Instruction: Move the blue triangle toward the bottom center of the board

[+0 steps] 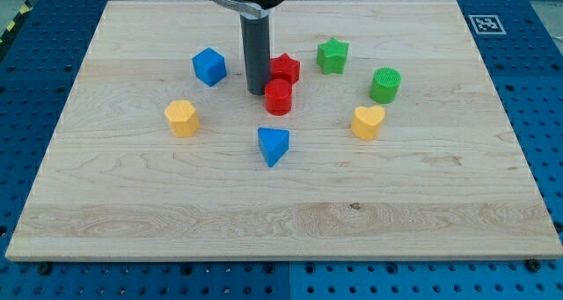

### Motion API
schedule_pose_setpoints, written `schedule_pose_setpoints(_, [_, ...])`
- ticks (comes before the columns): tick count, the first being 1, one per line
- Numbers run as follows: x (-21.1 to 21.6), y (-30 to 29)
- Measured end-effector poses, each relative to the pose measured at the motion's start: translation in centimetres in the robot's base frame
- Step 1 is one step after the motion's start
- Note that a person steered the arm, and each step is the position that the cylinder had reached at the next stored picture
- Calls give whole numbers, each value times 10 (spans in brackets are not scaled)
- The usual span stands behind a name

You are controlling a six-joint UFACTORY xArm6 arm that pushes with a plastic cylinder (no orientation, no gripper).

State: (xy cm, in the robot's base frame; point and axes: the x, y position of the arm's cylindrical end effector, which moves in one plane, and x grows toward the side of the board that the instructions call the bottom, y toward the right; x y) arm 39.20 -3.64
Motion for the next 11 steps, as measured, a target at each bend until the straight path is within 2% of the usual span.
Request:
schedule_pose_setpoints(2, [14,0])
schedule_pose_setpoints(6, [102,0])
schedule_pose_setpoints(9, [104,40])
schedule_pose_setpoints(11, [113,40])
